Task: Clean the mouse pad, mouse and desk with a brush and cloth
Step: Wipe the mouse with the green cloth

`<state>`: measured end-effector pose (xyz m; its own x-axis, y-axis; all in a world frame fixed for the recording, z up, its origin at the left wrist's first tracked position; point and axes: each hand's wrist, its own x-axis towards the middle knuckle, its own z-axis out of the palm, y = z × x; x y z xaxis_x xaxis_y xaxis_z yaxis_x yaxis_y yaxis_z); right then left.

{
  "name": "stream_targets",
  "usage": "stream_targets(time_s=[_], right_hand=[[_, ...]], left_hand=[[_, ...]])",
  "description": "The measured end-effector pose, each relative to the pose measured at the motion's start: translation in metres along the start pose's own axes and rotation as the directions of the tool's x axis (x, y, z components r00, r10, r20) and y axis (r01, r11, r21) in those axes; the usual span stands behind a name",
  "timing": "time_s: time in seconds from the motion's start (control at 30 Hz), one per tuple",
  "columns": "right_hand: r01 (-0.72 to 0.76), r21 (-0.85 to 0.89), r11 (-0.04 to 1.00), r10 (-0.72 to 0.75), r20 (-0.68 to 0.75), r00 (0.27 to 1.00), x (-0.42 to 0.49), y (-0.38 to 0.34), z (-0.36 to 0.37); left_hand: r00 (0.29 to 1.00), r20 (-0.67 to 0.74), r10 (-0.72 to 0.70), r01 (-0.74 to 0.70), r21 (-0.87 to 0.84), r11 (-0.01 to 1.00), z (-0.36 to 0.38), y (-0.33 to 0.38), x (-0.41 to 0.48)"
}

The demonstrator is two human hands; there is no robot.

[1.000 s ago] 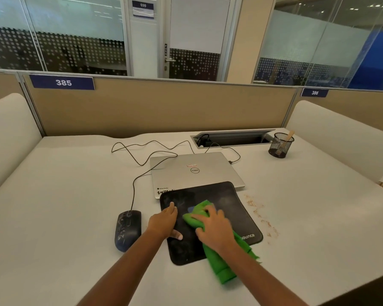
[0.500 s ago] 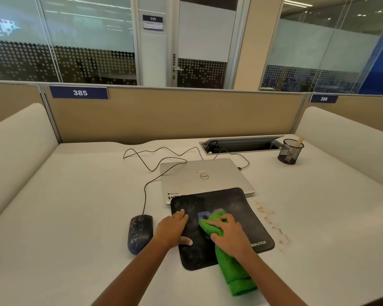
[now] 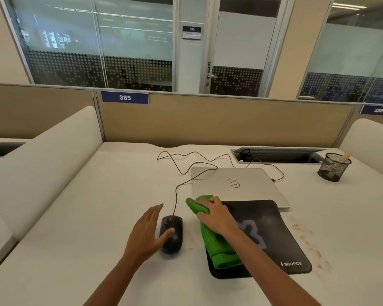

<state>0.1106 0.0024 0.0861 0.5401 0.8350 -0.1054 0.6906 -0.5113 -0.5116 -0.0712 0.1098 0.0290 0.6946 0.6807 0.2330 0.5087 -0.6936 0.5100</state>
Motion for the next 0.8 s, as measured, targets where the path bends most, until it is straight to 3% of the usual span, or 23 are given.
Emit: stream_targets(time_s=[0.13,0.27,0.57,0.8], right_hand=[[0.059,-0.037,0.998,-0.057,0.058,0.997,0.021,-0.030,0.013],[0.089,-0.130,0.988,-0.070,0.140,0.988,0.039,-0.054,0.028],[0.064,-0.299,0.952,0.003,0.217,0.976,0.050,-0.064,0.055],[0.129,-0.304,0.944,-0.076,0.180,0.981,0.035,-0.063,0.062]], left_hand=[[0.978,0.183,-0.097,0.116,-0.092,0.989,0.001,-0.018,-0.018],[0.953,0.279,-0.121,0.150,-0.087,0.985,0.009,-0.026,-0.026],[0.972,0.202,-0.116,0.136,-0.088,0.987,0.016,-0.024,-0.026],[0.975,0.193,-0.113,0.136,-0.110,0.985,0.013,-0.022,-0.027]])
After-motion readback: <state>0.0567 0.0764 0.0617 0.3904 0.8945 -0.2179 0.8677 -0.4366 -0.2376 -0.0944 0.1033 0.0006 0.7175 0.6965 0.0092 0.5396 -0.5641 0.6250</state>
